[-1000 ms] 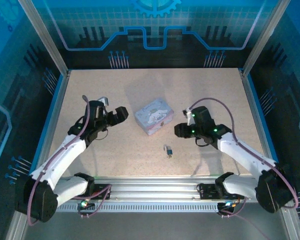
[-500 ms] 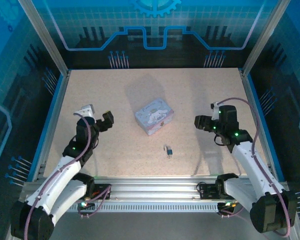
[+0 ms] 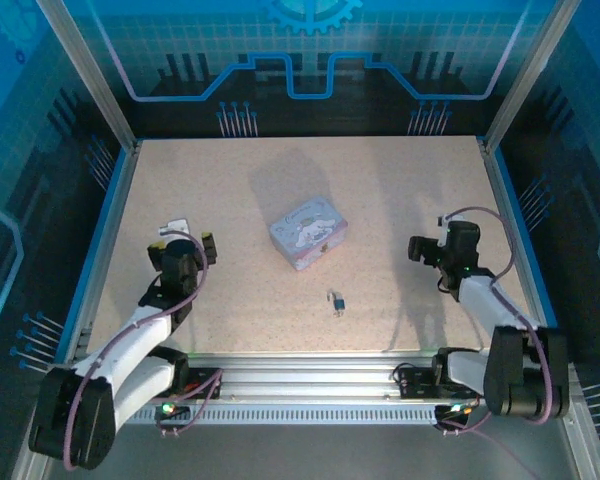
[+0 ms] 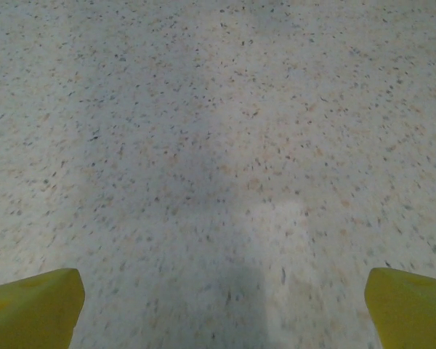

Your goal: Unlock the padlock with the key

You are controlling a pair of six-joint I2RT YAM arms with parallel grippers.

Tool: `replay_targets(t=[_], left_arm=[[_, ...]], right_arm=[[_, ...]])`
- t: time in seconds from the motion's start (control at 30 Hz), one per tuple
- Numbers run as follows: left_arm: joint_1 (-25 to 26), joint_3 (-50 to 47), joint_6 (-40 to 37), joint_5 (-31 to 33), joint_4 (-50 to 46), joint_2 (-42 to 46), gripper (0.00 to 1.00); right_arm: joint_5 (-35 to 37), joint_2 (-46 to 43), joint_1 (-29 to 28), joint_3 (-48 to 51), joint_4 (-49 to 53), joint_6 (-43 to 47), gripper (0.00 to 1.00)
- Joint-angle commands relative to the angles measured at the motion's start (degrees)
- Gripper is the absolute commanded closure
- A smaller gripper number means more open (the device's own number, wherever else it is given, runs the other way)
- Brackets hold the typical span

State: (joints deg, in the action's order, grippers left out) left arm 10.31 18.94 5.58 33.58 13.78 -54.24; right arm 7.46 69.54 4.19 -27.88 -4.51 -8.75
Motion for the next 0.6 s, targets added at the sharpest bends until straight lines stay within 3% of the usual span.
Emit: replay_targets(t=[0.0,0.17,0.27,0.37,0.47,0.57], left_arm=[[-2.2,-1.0,-1.4,-2.7,6.3,-2.8,0.01],[-4.8,-1.4,-0.8,-9.9,11.0,-8.3,0.01],[-5.3,-0.6,-1.9,-12.8,12.7,-10.7,0.01],[-5.7,-0.3,-2.8,-14.0,15.6,-12.8,0.01],[-6.4,-0.2,-3.4,-16.0,18.5,-14.5,0.01],[-7.7,0.2,-3.2,-19.1,20.8,-16.2,0.01]], right_arm=[[-3.1,3.8,0.6,0.6,-14.5,2.5,0.00],[-6.6,7.6,-0.8,1.9,-27.2,4.0,0.00],[-10.6,9.0,-1.2,1.1,-27.6,5.1,0.00],[-11.4,12.5,-2.6,4.6,-38.2,5.9,0.00],[-8.8,16.3,-5.8,4.9,-41.8,8.9,0.00],[-8.4,16.9,-6.5,3.2,-39.2,9.7,0.00]])
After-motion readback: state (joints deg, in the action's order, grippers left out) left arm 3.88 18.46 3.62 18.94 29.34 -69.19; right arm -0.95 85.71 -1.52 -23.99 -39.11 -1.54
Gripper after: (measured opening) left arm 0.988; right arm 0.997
